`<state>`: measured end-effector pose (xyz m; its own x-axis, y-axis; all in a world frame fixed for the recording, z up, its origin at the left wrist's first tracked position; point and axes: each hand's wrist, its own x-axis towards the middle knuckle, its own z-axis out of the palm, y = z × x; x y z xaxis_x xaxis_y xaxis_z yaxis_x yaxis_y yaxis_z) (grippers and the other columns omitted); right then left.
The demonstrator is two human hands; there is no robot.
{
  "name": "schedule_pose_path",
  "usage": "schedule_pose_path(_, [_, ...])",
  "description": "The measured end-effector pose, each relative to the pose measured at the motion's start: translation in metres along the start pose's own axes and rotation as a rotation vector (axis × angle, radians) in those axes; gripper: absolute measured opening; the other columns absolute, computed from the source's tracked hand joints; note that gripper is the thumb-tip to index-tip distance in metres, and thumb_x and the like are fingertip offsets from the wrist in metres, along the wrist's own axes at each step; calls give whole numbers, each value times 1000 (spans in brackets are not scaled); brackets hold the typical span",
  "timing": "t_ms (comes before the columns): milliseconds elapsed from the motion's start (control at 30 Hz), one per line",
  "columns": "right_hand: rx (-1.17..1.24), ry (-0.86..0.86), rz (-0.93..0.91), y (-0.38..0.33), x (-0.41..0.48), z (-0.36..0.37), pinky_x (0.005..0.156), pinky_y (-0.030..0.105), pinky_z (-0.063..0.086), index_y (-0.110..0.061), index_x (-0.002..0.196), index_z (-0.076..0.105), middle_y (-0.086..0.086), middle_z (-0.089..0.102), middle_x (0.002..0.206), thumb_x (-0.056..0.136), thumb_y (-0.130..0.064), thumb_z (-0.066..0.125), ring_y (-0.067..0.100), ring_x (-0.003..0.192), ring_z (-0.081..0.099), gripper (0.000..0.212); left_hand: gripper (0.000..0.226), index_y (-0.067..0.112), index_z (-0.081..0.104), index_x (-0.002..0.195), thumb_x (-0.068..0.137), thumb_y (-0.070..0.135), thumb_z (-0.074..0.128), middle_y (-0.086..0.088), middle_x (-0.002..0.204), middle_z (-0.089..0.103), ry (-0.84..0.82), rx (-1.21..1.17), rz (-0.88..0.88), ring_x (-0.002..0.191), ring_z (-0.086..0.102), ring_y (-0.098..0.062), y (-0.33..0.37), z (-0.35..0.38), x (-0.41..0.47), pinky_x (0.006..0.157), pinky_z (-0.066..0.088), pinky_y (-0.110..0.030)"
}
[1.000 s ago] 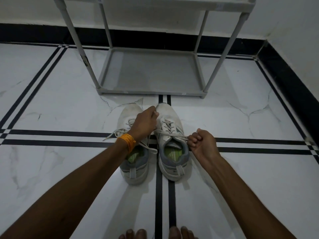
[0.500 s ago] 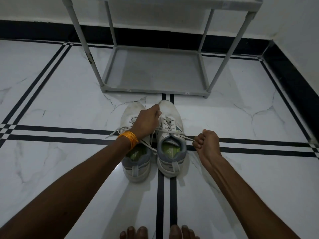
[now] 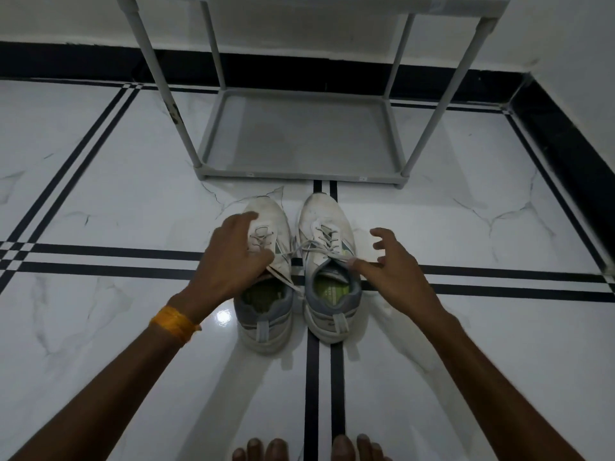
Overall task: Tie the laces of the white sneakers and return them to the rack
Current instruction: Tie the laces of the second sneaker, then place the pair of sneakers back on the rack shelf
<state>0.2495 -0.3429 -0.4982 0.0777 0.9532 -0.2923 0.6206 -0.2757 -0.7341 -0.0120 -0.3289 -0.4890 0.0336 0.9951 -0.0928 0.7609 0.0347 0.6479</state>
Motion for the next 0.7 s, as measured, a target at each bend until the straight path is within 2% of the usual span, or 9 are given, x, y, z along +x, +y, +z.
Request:
schedule_pose_path(67, [-198, -110, -56, -3, 0, 3, 92, 41, 51, -27, 142, 33, 5, 55, 127, 76, -47, 72, 24, 112, 57, 80, 94, 19, 24, 149, 75, 57, 67, -15, 139, 46, -148, 202, -142, 120, 52, -34, -16, -5, -8, 91, 48, -40])
schedule_pose_path(133, [-379, -159, -88, -6, 3, 12, 82, 38, 54, -19, 136, 39, 12, 63, 117, 80, -41, 68, 29, 100, 62, 67, 103, 15, 10, 153, 77, 51, 70, -18, 129, 57, -336, 318, -231, 109, 61, -33, -23, 4, -10, 86, 52, -39])
schedule_pose_path(167, [-439, -157, -97, -8, 4, 16, 77, 37, 54, -14, 131, 42, 15, 65, 112, 85, -35, 64, 31, 95, 64, 55, 103, 12, 7, 152, 77, 45, 70, -19, 123, 61, -351, 333, -238, 103, 63, -33, -24, 11, -10, 82, 54, -38])
schedule_pose_path(233, [-494, -148, -104, -12, 5, 23, 69, 35, 51, -7, 122, 45, 18, 66, 108, 92, -24, 55, 33, 88, 65, 37, 85, 6, 19, 145, 80, 30, 68, -20, 111, 64, -234, 300, -207, 95, 64, -34, -25, 25, -7, 71, 50, -35])
schedule_pose_path(333, [-435, -153, -92, -12, 7, 27, 64, 30, 41, -2, 121, 44, 19, 64, 106, 95, -17, 50, 29, 78, 60, 31, 53, 4, 38, 127, 81, 15, 63, -20, 99, 66, -69, 223, -134, 87, 65, -37, -26, 33, -1, 66, 48, -35])
schedule_pose_path(433, [-397, -111, -132, -1, 9, 31, 73, 30, 43, 1, 134, 40, 19, 62, 113, 96, -16, 47, 30, 96, 62, 42, 43, 3, 46, 124, 84, 9, 59, -22, 100, 68, -9, 156, -83, 86, 64, -40, -35, 34, 3, 70, 51, -40])
schedule_pose_path(500, [-394, -93, -163, 4, 11, 32, 89, 36, 47, -2, 147, 27, 19, 57, 124, 98, -15, 44, 31, 109, 58, 54, 52, 3, 43, 134, 85, 9, 59, -22, 107, 69, 13, 139, -33, 91, 65, -41, -38, 35, 5, 77, 53, -45])
schedule_pose_path(567, [-390, -104, -154, 3, 11, 30, 100, 38, 43, -5, 152, 16, 19, 50, 135, 99, -13, 43, 31, 118, 53, 60, 62, 1, 36, 143, 87, 9, 60, -23, 113, 68, 17, 124, 3, 95, 65, -42, -33, 34, 5, 82, 51, -46])
schedule_pose_path(700, [-309, -48, -205, -12, 12, 13, 104, 37, 39, -4, 152, 15, 21, 45, 142, 97, -6, 44, 33, 124, 50, 63, 67, 0, 30, 147, 87, 8, 58, -25, 115, 67, 39, 65, 24, 94, 65, -44, -10, 12, 11, 80, 53, -45])
